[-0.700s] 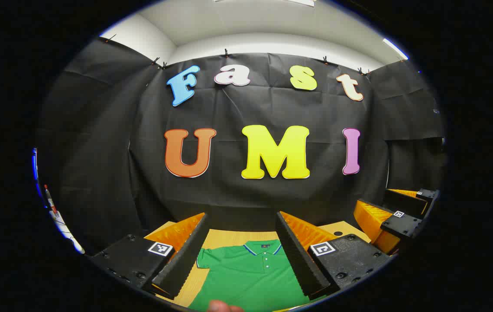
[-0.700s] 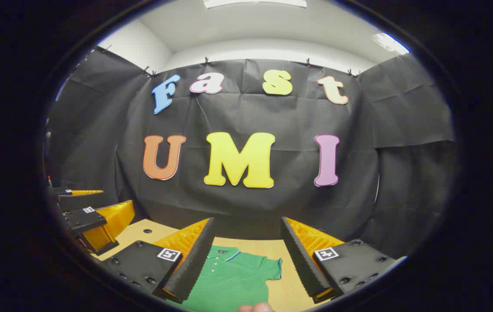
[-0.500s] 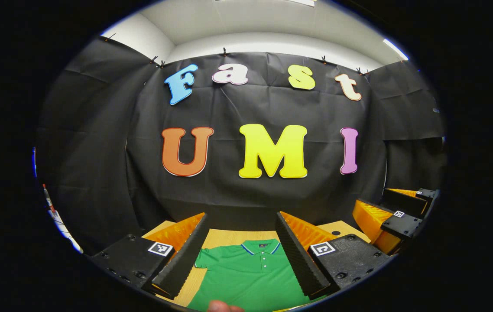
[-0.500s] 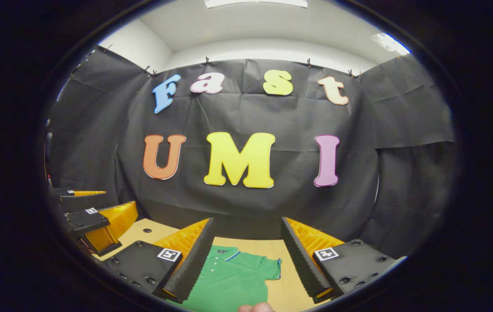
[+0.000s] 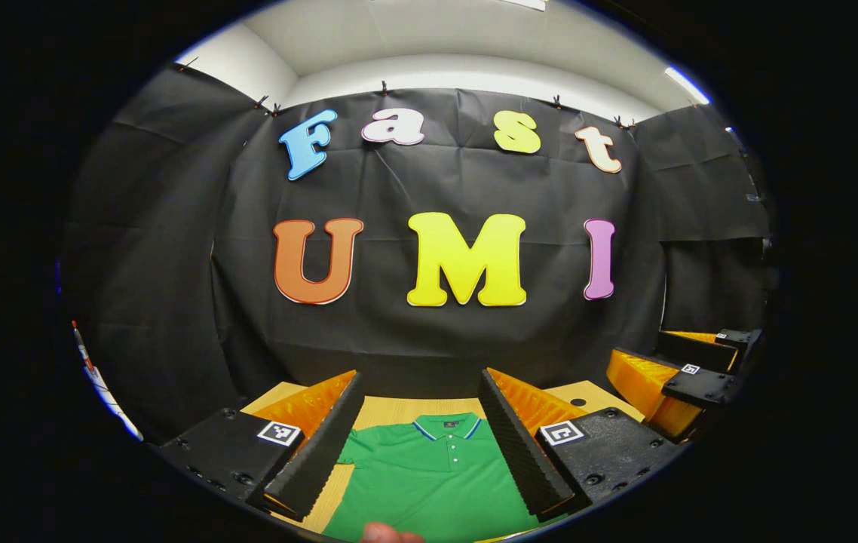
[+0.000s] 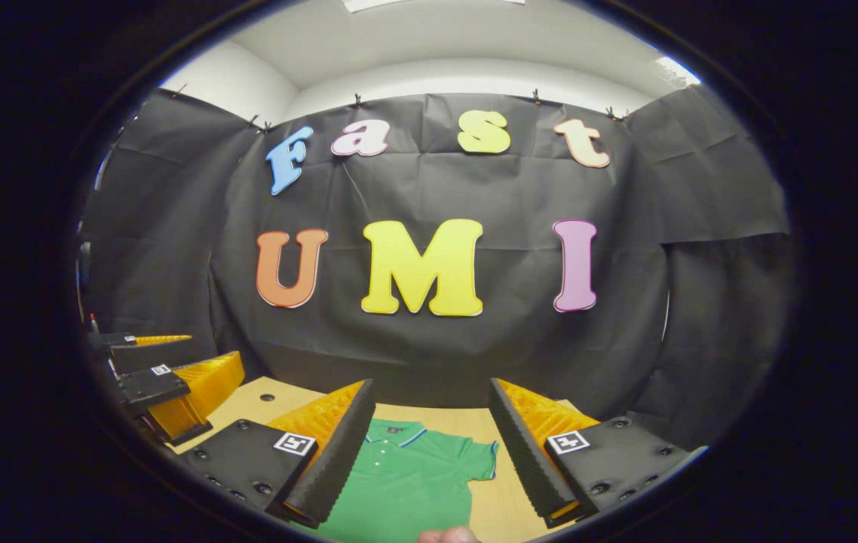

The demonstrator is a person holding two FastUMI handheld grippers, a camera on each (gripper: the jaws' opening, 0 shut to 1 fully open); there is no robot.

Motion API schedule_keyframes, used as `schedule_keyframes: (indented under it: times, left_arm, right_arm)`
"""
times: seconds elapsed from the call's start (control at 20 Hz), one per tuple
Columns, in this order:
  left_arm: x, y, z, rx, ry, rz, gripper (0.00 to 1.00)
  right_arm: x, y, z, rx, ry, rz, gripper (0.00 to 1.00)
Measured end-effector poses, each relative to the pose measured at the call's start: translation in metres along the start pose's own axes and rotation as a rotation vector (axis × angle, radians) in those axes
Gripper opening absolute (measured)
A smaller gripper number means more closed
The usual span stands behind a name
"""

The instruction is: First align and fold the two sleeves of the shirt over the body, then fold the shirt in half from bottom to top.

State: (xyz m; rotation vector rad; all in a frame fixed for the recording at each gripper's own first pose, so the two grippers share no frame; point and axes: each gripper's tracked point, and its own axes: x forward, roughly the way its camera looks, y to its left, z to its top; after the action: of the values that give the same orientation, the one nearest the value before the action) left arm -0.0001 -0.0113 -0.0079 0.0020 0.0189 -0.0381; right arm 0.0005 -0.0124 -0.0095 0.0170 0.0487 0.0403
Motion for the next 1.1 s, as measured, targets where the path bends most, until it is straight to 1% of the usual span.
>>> schedule_keyframes:
  times: [0.05,0.15,0.2,0.25,0.3,0.4,0.45,0.55,0.6,0.65,0.7,0.75,0.8,0.85,0.9,0.95,1.1]
  left_arm:
    - [0.001,-0.001,-0.003,-0.004,0.007,-0.002,0.99]
    - [0.001,-0.003,-0.011,-0.011,0.021,-0.005,0.99]
    - [0.002,-0.004,-0.012,-0.015,0.022,-0.004,0.99]
    - [0.002,-0.006,-0.015,-0.016,0.026,-0.009,0.99]
    - [0.003,-0.008,-0.019,-0.017,0.034,-0.011,0.99]
    - [0.006,-0.009,-0.026,-0.020,0.051,-0.013,0.99]
    - [0.007,-0.010,-0.029,-0.025,0.063,-0.013,0.99]
    - [0.010,-0.012,-0.036,-0.035,0.086,-0.013,0.99]
    - [0.011,-0.011,-0.041,-0.034,0.099,-0.008,0.99]
    - [0.011,-0.010,-0.046,-0.031,0.110,-0.002,0.99]
    - [0.012,-0.008,-0.049,-0.026,0.119,0.005,0.99]
    - [0.014,-0.005,-0.053,-0.023,0.127,0.016,0.99]
    - [0.015,-0.002,-0.056,-0.021,0.137,0.026,0.99]
    - [0.017,0.000,-0.060,-0.020,0.146,0.038,0.99]
    - [0.018,0.002,-0.062,-0.020,0.155,0.048,0.99]
    - [0.019,0.004,-0.065,-0.022,0.167,0.055,0.99]
    - [0.021,0.007,-0.076,-0.019,0.200,0.078,1.00]
  right_arm:
    - [0.001,0.000,0.000,0.002,0.003,0.004,0.95]
    - [0.004,0.001,-0.007,0.014,0.028,0.019,0.95]
    - [0.007,0.001,-0.013,0.030,0.048,0.029,0.95]
    - [0.009,0.003,-0.019,0.045,0.072,0.046,0.94]
    - [0.013,0.005,-0.028,0.053,0.101,0.069,0.95]
    - [0.019,0.002,-0.043,0.065,0.154,0.094,0.95]
    - [0.022,-0.003,-0.049,0.069,0.177,0.094,0.94]
    - [0.033,-0.015,-0.071,0.063,0.241,0.093,0.96]
    - [0.040,-0.021,-0.082,0.062,0.271,0.090,0.94]
    - [0.047,-0.031,-0.095,0.068,0.309,0.084,0.95]
    - [0.053,-0.040,-0.108,0.072,0.333,0.075,0.94]
    - [0.062,-0.051,-0.119,0.069,0.354,0.061,0.95]
    - [0.072,-0.062,-0.131,0.066,0.374,0.047,0.96]
    - [0.084,-0.074,-0.145,0.066,0.398,0.032,0.94]
    - [0.095,-0.083,-0.155,0.071,0.419,0.020,0.96]
    - [0.109,-0.090,-0.165,0.079,0.437,0.014,0.96]
    - [0.145,-0.103,-0.202,0.115,0.513,0.041,0.96]
